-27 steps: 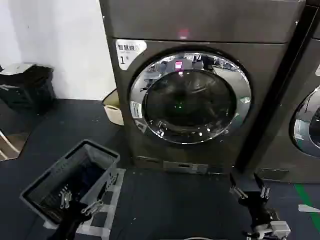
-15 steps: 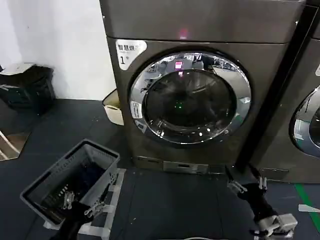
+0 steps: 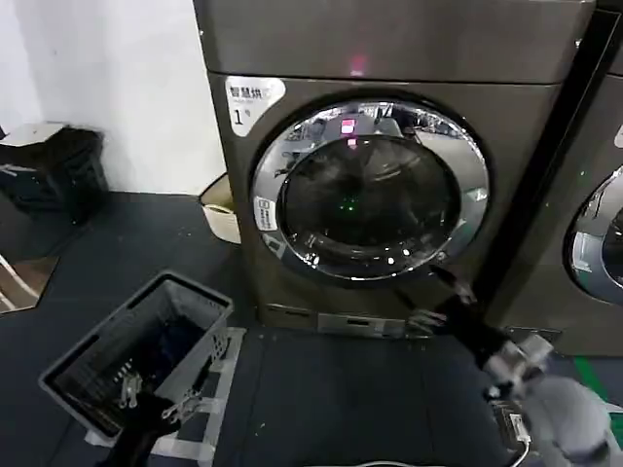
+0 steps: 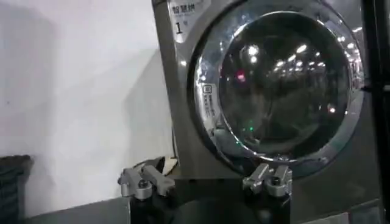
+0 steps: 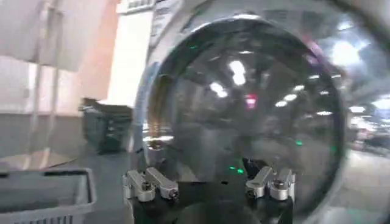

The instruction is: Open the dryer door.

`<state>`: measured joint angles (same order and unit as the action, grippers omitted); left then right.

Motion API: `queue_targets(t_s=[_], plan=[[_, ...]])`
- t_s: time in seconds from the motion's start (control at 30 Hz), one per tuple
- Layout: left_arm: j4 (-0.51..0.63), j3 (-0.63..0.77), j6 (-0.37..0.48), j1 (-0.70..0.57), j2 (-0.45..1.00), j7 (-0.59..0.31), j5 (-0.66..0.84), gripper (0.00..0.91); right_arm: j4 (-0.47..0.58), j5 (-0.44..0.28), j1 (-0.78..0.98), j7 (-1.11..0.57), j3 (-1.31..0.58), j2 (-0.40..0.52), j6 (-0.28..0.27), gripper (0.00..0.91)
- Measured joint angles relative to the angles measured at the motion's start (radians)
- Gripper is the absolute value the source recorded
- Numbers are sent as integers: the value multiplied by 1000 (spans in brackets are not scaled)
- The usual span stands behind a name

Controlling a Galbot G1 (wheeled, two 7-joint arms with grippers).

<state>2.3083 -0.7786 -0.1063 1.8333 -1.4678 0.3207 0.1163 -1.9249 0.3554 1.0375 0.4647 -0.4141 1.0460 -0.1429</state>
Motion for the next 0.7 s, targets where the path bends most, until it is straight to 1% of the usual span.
queue_targets(t_s=[0.1,0.3,0.53,0.7], plan=[[0,14,-2,8,-12,9,1,907,62,-29,-88,7,89,20,2,907],[22,12,-8,27,-24,6,-9,907,172,-28,-238,3,211,61,-5,907],[34,16,-28,45,-33,12,-16,907,272,-25,-392,-2,318,106,-20,907],[30,19,-31,44,-32,26,-15,907,353,-33,-486,-4,374,162,-24,907]])
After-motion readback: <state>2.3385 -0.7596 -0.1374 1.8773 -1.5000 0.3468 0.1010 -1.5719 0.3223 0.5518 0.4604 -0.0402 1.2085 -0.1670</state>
